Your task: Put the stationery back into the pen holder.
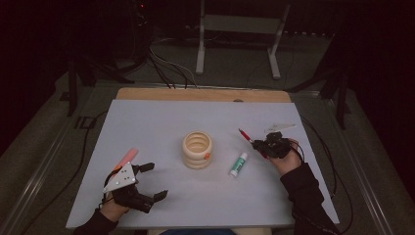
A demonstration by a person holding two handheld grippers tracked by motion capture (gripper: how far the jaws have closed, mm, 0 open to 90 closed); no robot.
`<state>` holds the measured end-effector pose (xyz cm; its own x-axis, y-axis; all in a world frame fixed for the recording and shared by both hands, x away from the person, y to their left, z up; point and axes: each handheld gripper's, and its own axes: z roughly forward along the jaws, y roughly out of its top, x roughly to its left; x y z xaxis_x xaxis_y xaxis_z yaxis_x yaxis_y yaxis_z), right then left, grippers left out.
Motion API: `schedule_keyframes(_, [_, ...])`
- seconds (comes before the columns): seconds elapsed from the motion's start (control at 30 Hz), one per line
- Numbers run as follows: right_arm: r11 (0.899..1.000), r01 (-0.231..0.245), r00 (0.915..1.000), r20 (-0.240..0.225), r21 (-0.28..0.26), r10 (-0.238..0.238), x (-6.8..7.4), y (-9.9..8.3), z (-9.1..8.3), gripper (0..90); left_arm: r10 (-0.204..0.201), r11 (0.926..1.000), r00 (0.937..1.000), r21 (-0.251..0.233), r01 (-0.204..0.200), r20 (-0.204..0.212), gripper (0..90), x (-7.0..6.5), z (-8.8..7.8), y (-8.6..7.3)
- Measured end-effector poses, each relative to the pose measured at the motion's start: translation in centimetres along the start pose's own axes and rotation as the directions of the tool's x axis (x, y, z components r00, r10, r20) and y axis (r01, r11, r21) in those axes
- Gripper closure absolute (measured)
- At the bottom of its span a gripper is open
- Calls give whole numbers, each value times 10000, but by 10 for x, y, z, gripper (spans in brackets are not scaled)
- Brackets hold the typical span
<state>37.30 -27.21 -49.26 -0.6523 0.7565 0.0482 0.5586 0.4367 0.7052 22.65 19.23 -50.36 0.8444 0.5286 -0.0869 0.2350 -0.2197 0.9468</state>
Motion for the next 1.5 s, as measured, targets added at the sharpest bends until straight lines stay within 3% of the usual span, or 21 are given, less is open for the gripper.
schedule_keyframes(0.23, [9995, 40, 9999, -153, -315, -45, 10, 2, -11, 802, -302, 9995, 9995, -122, 304, 91, 2, -3, -1, 6])
schedule_keyframes(0.47, [9983, 14, 9998, -191, -586, -25, 17, 4, -21, 802, -506, 9986, 9987, -176, 504, -106, 2, -4, -1, 14])
schedule_keyframes(0.83, [9959, 186, 9992, -343, -880, -217, 32, 9, -31, 802, -421, 9985, 9985, -367, 409, -343, 2, -5, 2, 32])
schedule_keyframes(1.03, [9931, 307, 9983, -453, -1135, -360, 40, 15, -35, 802, -377, 9987, 9990, -359, 368, -246, 2, -6, 8, 41])
schedule_keyframes(1.3, [9887, 554, 9963, -575, -1390, -639, 53, 21, -40, 802, -991, 9935, 9948, -576, 977, -224, 2, -3, 15, 53])
schedule_keyframes(1.33, [9882, 580, 9960, -592, -1415, -669, 54, 22, -41, 802, -1030, 9937, 9938, -496, 1009, -408, 2, -3, 16, 55])
schedule_keyframes(1.5, [9845, 741, 9941, -672, -1590, -856, 62, 26, -44, 802, -1121, 9923, 9926, -580, 1094, -463, 2, -4, 21, 64])
